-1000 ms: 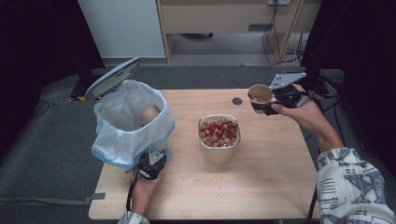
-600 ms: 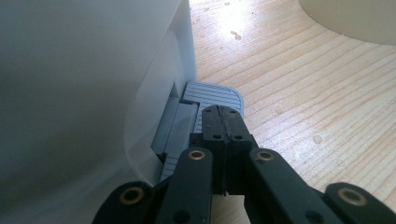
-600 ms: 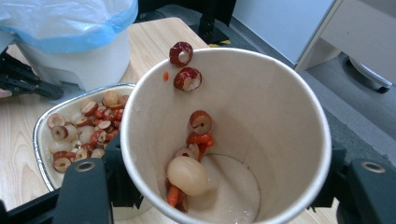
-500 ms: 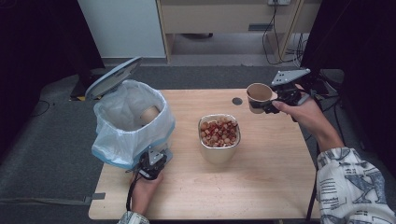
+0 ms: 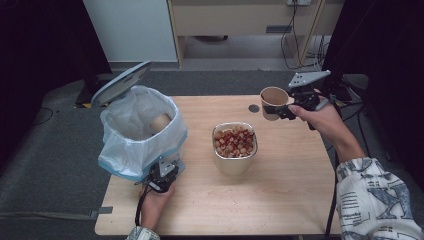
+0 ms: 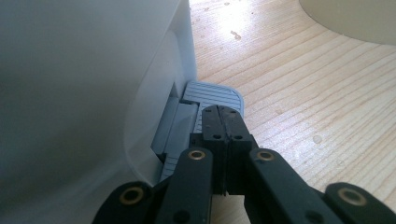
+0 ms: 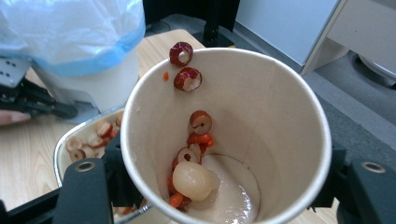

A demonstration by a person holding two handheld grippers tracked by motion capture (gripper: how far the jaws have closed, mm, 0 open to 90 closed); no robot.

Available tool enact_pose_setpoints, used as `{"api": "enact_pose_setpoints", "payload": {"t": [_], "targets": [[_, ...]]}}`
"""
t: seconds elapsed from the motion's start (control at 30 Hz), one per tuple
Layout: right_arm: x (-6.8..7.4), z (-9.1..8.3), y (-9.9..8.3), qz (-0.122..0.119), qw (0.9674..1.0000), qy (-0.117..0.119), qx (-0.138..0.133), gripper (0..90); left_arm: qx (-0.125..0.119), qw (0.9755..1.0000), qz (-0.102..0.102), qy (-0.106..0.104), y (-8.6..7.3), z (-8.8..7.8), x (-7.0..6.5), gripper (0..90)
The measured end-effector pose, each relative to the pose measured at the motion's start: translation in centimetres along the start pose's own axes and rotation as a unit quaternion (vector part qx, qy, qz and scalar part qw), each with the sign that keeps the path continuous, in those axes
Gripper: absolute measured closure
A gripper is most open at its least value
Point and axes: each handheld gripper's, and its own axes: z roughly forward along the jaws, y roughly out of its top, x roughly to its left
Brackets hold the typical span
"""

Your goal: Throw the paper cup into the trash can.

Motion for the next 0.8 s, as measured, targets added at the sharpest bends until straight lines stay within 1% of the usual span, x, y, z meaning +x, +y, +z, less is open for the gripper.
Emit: {"api": "enact_pose_setpoints", "payload": {"t": [0.03, 0.1, 0.3, 0.5, 0.73, 0.8], "targets": [[0.0, 0.0, 0.0, 0.0, 1.0, 0.0, 0.0, 31.6, 0.0, 1.0, 0.0, 0.0, 0.0, 0.0, 0.0, 88.9], [0.2, 0.0, 0.5, 0.008, 1.0, 0.001, -0.004, 31.6, 0.0, 1.0, 0.0, 0.0, 0.0, 0.0, 0.0, 88.9], [0.7, 0.3, 1.3, 0.016, 0.9998, 0.006, -0.005, 31.6, -0.002, 1.0, -0.002, 0.0, 0.0, 0.0, 0.0, 88.9], [1.7, 1.0, 2.3, 0.013, 0.9999, 0.009, 0.0, 31.3, -0.002, 1.0, -0.002, 0.0, 0.0, 0.0, 0.0, 88.9], [2.8, 1.8, 3.3, 0.009, 0.9998, 0.017, 0.002, 31.4, -0.001, 1.0, -0.002, 0.0, 0.0, 0.0, 0.0, 88.9], [3.1, 2.0, 3.7, 0.009, 0.9997, 0.021, -0.001, 31.4, -0.001, 1.0, 0.001, 0.0, 0.0, 0.0, 0.0, 88.9]]}}
